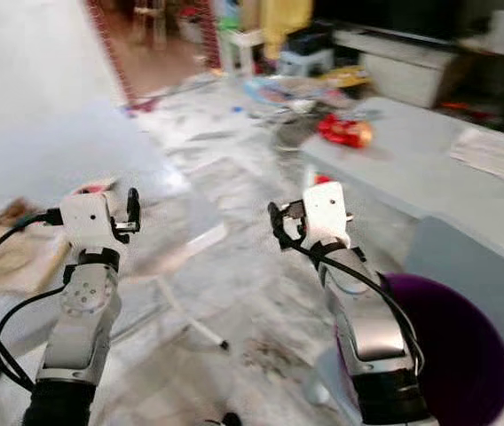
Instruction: Picking trash to rubbish bin
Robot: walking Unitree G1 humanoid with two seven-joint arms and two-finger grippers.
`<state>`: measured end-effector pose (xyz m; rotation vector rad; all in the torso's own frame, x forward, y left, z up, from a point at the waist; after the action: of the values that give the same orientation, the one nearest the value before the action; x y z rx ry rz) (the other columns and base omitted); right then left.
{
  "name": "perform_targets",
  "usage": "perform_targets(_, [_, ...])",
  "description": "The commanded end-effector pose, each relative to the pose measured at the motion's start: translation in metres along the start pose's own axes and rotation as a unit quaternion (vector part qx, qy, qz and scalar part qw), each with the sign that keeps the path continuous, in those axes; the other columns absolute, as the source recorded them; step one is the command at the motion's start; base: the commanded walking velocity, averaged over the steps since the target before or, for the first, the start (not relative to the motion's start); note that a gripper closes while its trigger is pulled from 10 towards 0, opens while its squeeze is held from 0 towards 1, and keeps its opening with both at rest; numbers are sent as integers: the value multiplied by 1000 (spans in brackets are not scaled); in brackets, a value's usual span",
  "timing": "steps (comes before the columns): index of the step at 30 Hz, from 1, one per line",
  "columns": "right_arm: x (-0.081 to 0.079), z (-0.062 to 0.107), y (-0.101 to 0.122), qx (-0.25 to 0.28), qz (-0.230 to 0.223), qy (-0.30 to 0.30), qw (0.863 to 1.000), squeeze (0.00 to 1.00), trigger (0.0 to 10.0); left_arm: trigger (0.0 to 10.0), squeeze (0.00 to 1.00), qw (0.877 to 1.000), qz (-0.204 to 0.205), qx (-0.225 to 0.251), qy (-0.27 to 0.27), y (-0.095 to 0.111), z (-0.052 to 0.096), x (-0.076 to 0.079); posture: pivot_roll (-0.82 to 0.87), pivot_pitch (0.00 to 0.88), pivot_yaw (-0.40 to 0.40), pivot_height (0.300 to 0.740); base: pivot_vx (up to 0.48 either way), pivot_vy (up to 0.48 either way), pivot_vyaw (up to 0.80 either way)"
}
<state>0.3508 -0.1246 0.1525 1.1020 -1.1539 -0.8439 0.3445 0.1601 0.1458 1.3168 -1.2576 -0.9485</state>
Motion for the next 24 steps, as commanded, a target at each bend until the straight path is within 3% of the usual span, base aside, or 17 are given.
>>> perform_targets(1, [2,-2,8,16,1,-10,1000,1000,10000,10000,0,1000,-12,4,5,4,-1,-3,-46,39,89,740,0,0,800])
perform_targets(9, [7,-3,18,41,8,-26,999,1000,10000,10000,0,1000,-24,13,-1,8,-1,-3,-40,34,83,740,0,0,800])
perform_targets(24, [-1,-5,19,49,14,-10,999,1000,10000,10000,0,1000,-21,4,3,5,-1,-3,-41,28,81,740,0,0,800])
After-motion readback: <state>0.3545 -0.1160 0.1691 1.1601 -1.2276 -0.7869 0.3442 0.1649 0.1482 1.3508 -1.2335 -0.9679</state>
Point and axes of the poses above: a point about 5 cm out from each wrist's last joint towards the gripper, its own z axis pointing back from the gripper into the wrist, its own y axis along the axis of the wrist's last joint, x = y × z, the point moved 4 cm from there along -z, pointing out of the wrist towards the gripper, and after that the axes turned 10 degrees about z, right-handed, at the moved point
